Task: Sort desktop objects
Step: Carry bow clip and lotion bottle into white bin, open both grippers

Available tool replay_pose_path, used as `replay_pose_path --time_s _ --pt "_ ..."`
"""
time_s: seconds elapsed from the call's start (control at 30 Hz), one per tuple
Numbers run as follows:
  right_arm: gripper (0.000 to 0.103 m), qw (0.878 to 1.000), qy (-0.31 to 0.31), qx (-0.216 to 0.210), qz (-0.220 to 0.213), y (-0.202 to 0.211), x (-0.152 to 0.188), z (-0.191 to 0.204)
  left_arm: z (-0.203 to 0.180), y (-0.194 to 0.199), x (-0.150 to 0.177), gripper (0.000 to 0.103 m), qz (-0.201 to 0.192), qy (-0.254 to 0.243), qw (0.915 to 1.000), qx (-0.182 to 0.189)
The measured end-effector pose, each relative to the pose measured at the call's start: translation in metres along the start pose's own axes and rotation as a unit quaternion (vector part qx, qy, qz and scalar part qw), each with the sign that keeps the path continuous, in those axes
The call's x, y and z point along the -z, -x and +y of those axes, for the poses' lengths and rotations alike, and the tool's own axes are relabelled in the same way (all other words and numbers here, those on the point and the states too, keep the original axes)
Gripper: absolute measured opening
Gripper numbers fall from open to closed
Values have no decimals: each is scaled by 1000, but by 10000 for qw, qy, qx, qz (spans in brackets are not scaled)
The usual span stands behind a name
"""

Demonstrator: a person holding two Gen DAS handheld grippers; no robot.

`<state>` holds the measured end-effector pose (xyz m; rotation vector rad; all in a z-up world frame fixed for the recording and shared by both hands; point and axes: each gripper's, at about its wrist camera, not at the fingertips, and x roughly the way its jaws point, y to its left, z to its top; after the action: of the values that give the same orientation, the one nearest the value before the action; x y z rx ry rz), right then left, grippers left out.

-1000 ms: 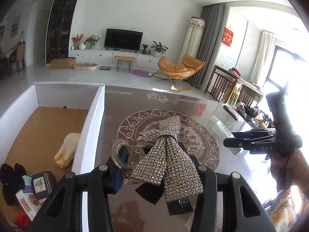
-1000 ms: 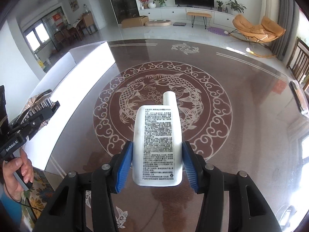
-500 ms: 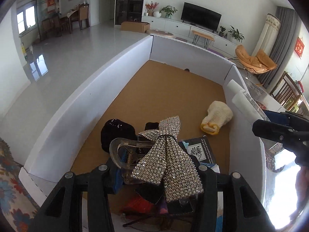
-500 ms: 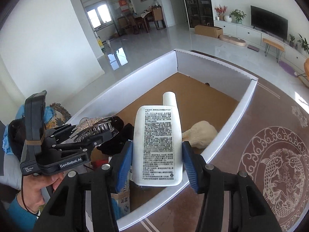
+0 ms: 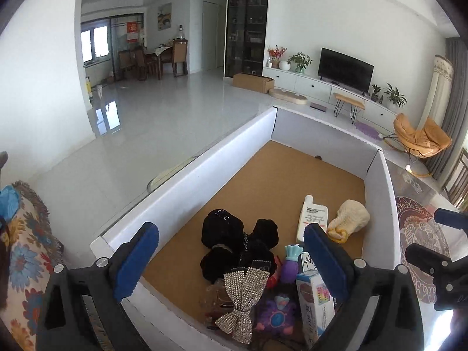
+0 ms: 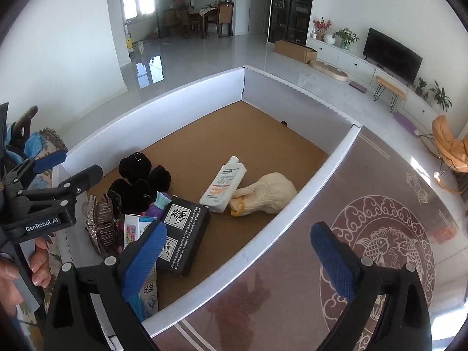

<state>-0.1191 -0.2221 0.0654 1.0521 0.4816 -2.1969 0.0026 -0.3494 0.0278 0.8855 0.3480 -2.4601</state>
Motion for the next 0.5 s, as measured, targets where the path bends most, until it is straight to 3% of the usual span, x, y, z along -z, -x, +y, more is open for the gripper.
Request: replay_pose_path --time_s 0.17,0.23,0.37,0.5 --pt "102 9998 60 122 -152 17 2 0 13 16 -4 101 239 612 9976 -213" --pt "102 9995 120 197 -193 19 4 4 14 17 -4 101 284 505 9979 -299" --pt "102 9994 204 178 -215 22 7 12 11 13 0 101 349 60 9940 -1034" --pt "102 9988 319 193 -328 27 7 19 7 13 5 101 342 -38 9942 -1019"
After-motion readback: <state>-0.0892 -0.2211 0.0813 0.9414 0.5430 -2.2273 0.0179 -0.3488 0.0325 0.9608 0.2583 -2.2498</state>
